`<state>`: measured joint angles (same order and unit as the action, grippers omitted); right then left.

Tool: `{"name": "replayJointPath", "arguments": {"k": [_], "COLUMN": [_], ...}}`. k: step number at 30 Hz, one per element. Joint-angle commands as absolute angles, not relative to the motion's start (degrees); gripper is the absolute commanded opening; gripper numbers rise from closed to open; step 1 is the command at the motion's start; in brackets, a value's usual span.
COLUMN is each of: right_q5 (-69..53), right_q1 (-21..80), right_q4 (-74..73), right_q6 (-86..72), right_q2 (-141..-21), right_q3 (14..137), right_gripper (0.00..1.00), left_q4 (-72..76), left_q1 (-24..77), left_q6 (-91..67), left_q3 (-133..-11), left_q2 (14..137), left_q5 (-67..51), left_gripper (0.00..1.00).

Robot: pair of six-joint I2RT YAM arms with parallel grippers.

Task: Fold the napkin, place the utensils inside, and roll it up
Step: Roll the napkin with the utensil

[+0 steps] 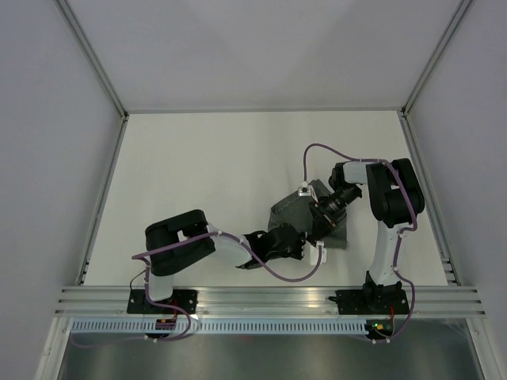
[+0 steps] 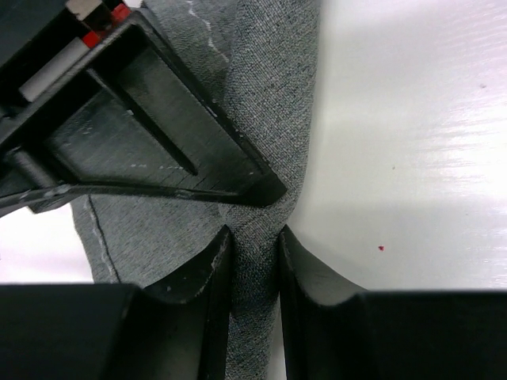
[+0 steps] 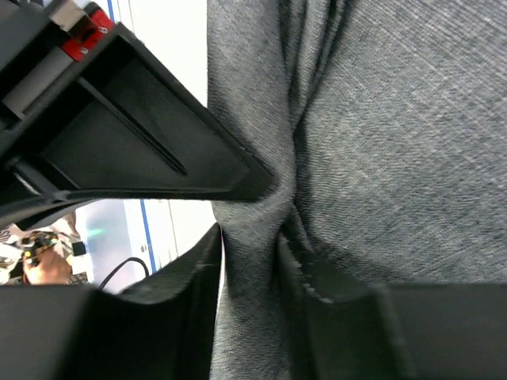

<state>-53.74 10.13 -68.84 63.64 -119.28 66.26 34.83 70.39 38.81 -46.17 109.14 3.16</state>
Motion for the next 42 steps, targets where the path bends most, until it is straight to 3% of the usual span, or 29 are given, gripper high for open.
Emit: {"name": "replayJointPath", "arguments": {"k": [1,3,18,27,31,37,42], "right_q5": [-48.1,-48.0,-53.8,-60.5,-63.3,-63.2,-57.3], "right_q1": [10.2,9.5,1.3,-10.7,-16.7,-18.7,-15.8], "right_q4": [-59.1,-59.2,-67.1,-69.5,-74.7,-79.1,-57.2], "right_q6": [66.1,65.8,64.3,67.0,75.6,88.1,74.5], "right_q2": [-115.9,-114.6,-110.1,-106.5,-104.8,-97.7,-85.4], "right_q3": [64.2,64.4,76.0,77.3,77.4,69.7,56.3], "right_gripper": [0.43,0.48,0.51,0.51,0.5,0.52,0.53], "left_q4": [23.0,20.8,11.3,1.2,-1.8,-7.6,-12.4], "left_q1": [70.1,69.9,66.5,60.7,58.9,55.7,52.6], "left_q6": [34.7,33.9,24.3,15.3,13.3,10.8,8.4], "left_q3": [-49.0,-49.8,-55.9,-62.5,-64.0,-67.8,-72.4], "left_q2": [111.8,112.1,114.6,117.4,119.0,122.8,126.5], "left_q5": [-4.2,-5.8,-14.8,-26.3,-30.0,-36.1,-40.9], "left_gripper": [0.02,0.02,0.02,0.02,0.02,0.02,0.02]}}
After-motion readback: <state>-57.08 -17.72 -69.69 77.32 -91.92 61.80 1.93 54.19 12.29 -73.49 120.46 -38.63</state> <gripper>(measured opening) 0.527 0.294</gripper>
